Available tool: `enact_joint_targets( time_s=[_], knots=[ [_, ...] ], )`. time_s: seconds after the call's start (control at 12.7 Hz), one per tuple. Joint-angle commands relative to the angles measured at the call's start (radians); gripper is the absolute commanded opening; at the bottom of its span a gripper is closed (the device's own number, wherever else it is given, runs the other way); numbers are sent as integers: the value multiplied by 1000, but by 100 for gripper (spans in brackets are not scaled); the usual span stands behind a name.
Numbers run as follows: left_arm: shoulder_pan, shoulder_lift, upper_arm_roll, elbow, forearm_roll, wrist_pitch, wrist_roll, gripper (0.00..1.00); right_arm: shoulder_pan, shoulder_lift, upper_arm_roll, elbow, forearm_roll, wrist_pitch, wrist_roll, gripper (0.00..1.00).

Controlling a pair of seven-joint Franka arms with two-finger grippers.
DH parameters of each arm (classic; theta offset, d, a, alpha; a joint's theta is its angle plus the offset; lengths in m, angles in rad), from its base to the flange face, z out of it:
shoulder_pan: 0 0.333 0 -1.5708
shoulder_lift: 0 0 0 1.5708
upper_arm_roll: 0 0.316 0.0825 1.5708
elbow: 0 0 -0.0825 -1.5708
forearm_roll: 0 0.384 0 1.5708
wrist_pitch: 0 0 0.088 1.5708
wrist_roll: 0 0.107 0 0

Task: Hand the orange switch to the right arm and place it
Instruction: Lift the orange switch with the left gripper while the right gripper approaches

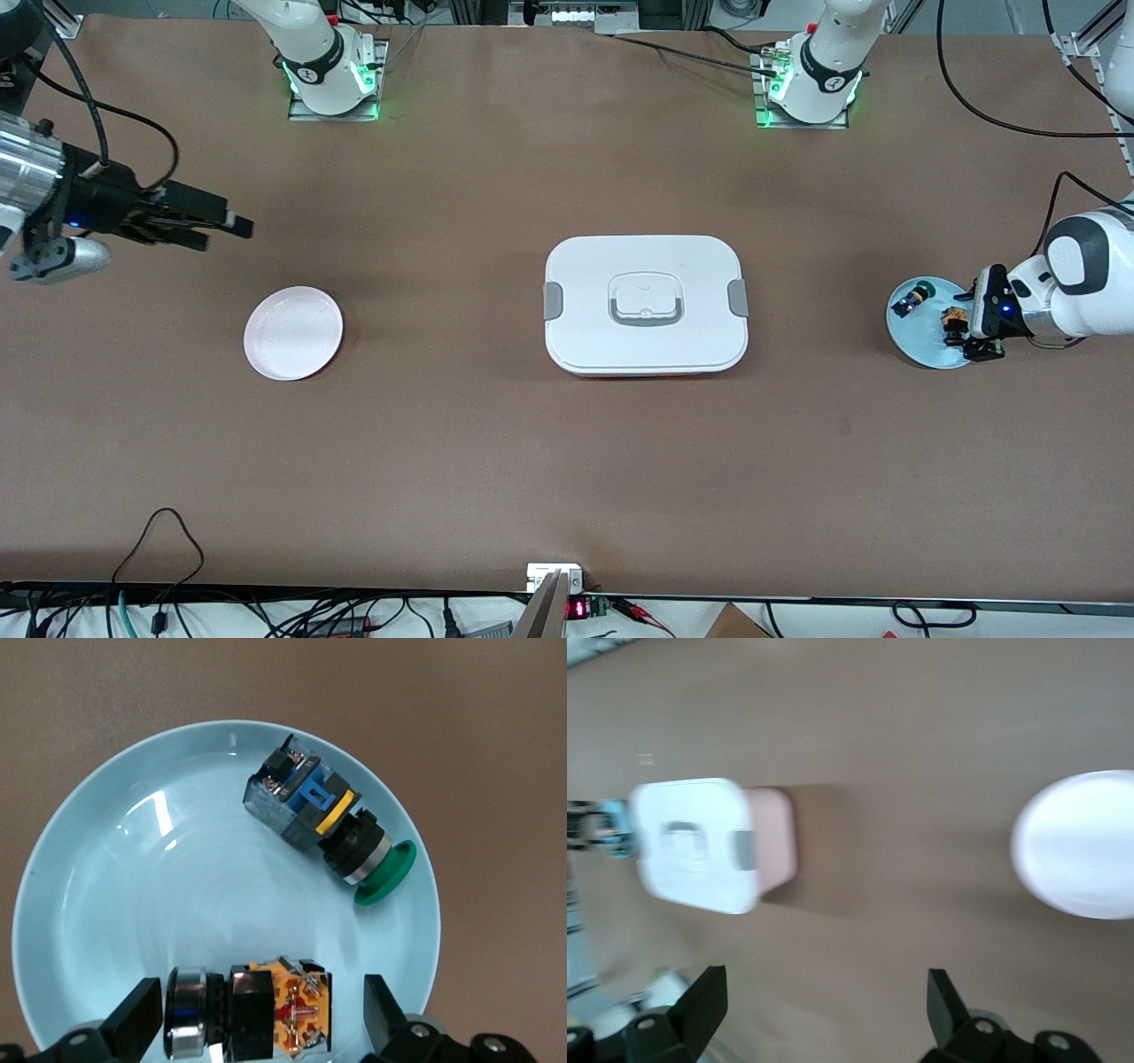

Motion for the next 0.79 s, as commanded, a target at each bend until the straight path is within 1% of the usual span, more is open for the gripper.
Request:
enact_joint_targets(
  time_s=[0.0,0.08,0.16,0.24,0.32,0.39,0.47,0.63,0.71],
  knots=[
    [20,11,-16,-6,-19,27,33,92,8,65,-4,12,188,-11,-9,100],
    [20,12,-16,-6,-19,32,33,86,9,79,-4,12,255,-11,-9,100],
    [20,12,-16,-6,-19,33,44,52,9,113,-2,12,374,-12,-10,100],
    [20,11,-16,-3,-20,35,58,28,14,125,-2,9,455,-11,-12,100],
    [20,9,-16,0,-20,33,61,11,27,130,-2,4,504,-8,-10,100],
    [20,4,-17,8,-20,32,61,0,58,148,-2,1,574,1,-9,100],
    [20,-2,-30,15,-38,23,59,0,69,157,-2,-11,631,2,-9,100],
    [20,-29,-34,28,-152,-5,59,0,107,177,-2,-34,743,-11,-18,100],
    [19,-46,-46,32,-199,-31,56,0,126,184,-2,-34,782,-11,-18,100]
  ],
)
